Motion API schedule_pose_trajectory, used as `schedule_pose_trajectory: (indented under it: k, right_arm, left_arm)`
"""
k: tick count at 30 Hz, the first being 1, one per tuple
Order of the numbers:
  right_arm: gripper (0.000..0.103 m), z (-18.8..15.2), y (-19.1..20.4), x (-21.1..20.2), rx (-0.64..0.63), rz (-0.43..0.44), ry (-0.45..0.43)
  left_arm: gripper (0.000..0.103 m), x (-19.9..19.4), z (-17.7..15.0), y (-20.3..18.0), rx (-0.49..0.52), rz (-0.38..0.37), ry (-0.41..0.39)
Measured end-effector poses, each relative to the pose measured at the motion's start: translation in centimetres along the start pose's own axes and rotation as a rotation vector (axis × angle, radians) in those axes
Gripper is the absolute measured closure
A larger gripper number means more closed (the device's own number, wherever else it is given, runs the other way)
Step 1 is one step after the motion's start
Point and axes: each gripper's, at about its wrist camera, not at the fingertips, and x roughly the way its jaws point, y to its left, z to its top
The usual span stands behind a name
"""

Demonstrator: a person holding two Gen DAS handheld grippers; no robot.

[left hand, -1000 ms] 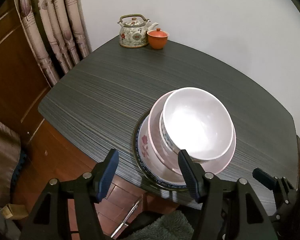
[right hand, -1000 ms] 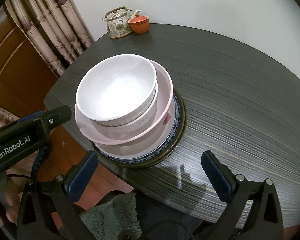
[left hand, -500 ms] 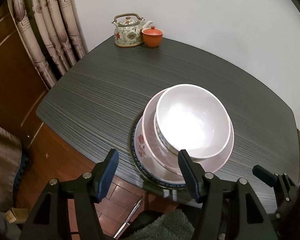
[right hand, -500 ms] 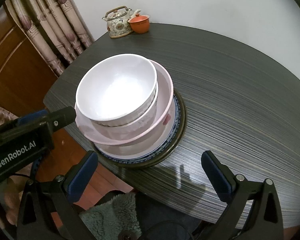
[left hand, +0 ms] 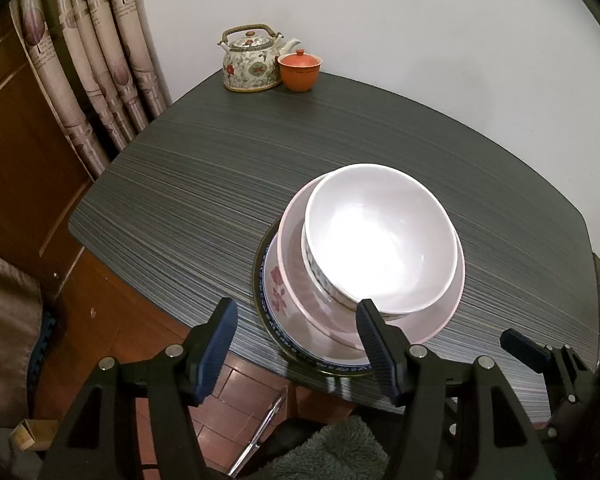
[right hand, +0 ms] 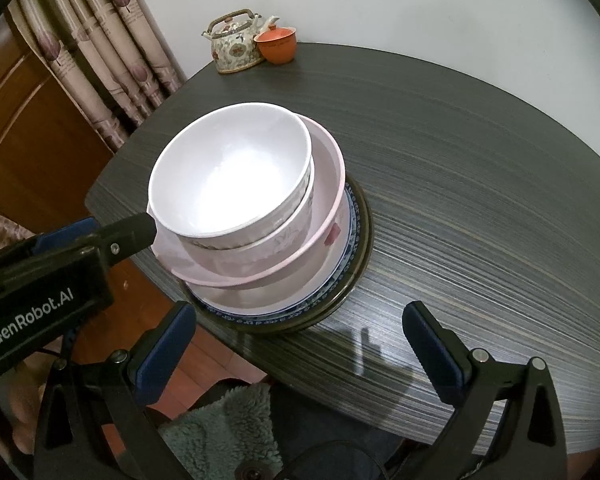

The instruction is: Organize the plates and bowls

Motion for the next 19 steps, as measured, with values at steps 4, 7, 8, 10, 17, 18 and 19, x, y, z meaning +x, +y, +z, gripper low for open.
schedule_pose_trajectory:
  k: [4,7,8,10,17,18,19]
  right_arm:
    - [0.001,-0.11,-0.03,0.06,0.001,-0.001,0.003]
    - [0.001,-0.21,-0.05,0.08,0.003,0.0,0.005]
    - [0.001,-0.24,-0.05,0.09,0.002,0.0,0.005]
    - [0.001,-0.26,-0.06,0.08,0.002,0.002,0.005]
    - [0.001,-0.33,-0.04,0.2,0.002,0.003,0.01]
    - [0.001,-0.35,-0.05,0.17,0.002,0.004,0.009]
    - [0.001,-0.32,-0.04,0.18,0.001,0.004,0.009]
  left_arm:
    - [0.04,0.01,-0.05,-0.06,0.0,-0.003,0.002]
    - [0.04,0.19,-0.14,0.04,-0.003,-0.008,0.009]
    - [0.04,0.23,-0.15,0.09,-0.003,-0.008,0.009]
    - [0.04,0.33,-0.12,0.18,-0.004,-0.01,0.011]
    - [0.04,0.31,-0.05,0.26,-0.002,-0.011,0.012]
    - [0.04,0.29,-0.08,0.32,-0.004,-0.012,0.012]
    - [0.04,0.27,-0.09,0.35,-0.005,-0.013,0.013]
